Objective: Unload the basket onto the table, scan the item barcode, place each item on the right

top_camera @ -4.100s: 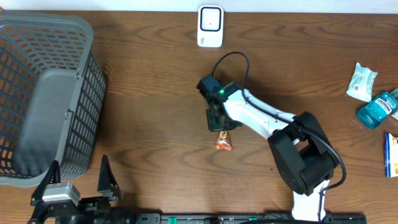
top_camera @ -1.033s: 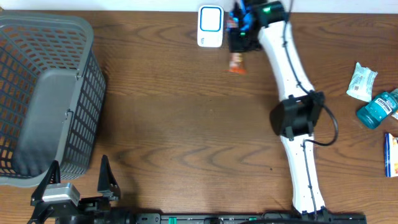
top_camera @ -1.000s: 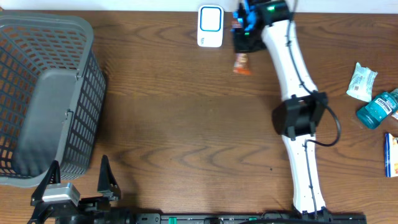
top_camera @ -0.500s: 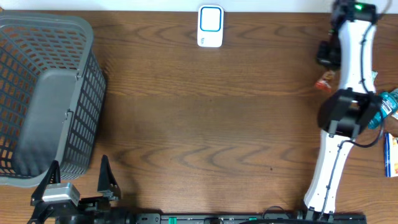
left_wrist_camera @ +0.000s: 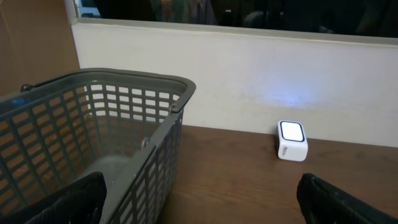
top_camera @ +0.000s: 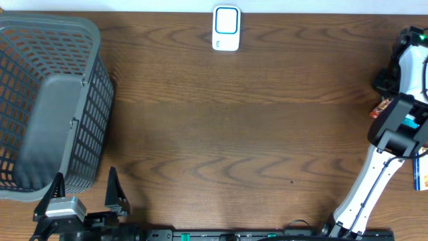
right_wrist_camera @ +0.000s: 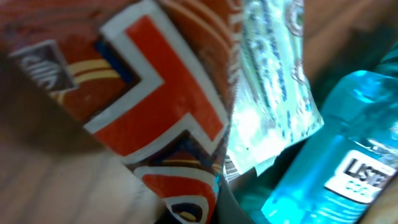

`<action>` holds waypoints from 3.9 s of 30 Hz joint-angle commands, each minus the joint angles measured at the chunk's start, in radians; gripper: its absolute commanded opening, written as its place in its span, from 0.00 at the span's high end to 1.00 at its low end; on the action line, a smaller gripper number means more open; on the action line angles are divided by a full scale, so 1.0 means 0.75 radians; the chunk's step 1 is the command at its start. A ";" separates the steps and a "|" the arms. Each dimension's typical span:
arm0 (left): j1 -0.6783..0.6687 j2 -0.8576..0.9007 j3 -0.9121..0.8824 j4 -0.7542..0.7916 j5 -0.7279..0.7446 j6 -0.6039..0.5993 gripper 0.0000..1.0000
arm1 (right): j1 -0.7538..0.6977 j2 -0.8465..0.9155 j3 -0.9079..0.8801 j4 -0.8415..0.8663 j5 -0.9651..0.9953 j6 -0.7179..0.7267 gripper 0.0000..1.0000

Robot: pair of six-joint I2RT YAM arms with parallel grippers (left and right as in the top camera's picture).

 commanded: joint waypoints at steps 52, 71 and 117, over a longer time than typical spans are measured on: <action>-0.007 0.592 -0.576 0.788 0.288 -0.231 0.02 | 0.512 -0.966 0.150 -0.315 -0.566 0.081 0.01; -0.006 0.069 -0.576 0.462 0.287 -0.237 0.02 | 0.645 -1.047 0.150 -0.421 -0.504 0.010 0.01; -0.006 0.033 -0.577 0.106 0.276 -0.267 0.02 | 0.771 -1.681 0.143 -0.527 -0.651 -0.015 0.01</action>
